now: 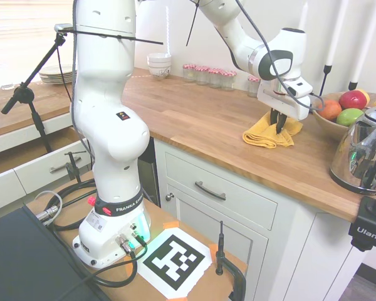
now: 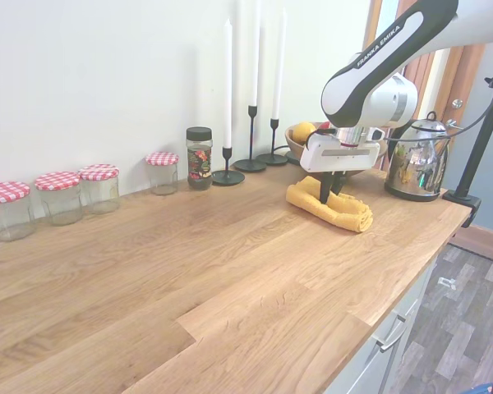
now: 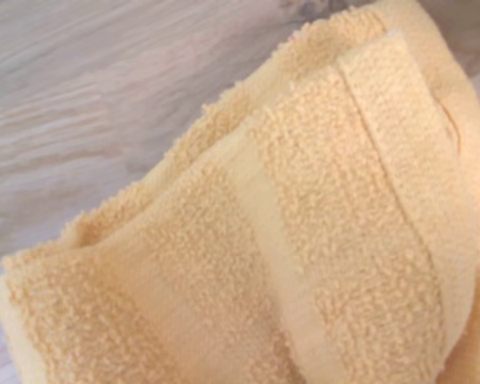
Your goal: Wipe the counter
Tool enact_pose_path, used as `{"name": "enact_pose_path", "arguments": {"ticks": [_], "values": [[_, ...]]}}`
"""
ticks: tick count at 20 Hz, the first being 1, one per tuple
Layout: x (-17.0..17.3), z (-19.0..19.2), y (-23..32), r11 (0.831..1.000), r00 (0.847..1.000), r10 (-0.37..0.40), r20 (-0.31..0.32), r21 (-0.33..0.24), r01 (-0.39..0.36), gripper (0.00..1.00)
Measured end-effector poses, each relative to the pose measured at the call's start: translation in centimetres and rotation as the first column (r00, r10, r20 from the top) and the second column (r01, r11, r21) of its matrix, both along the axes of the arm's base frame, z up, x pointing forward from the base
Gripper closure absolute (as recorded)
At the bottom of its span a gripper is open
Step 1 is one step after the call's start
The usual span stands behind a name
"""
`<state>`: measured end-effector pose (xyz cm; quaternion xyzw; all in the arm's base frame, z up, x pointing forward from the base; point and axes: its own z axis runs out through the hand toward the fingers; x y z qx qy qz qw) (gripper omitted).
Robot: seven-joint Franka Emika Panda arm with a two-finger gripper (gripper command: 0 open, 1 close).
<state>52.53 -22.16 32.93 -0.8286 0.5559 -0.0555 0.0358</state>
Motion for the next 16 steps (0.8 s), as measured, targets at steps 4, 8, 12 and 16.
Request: {"name": "enact_pose_path", "arguments": {"ticks": [4,8,12,16], "values": [[-0.1,0.0,0.0,1.0,1.0,0.0,0.0,-0.002,0.0,0.0],[-0.9,0.0,-0.4,1.0,1.0,-0.008,0.001,-0.01,0.008,0.0],[-2.2,0.1,-1.0,1.0,1.0,-0.023,-0.003,-0.011,0.023,0.0],[-3.6,0.6,-1.0,1.0,1.0,-0.03,0.0,-0.006,0.03,0.0]]}}
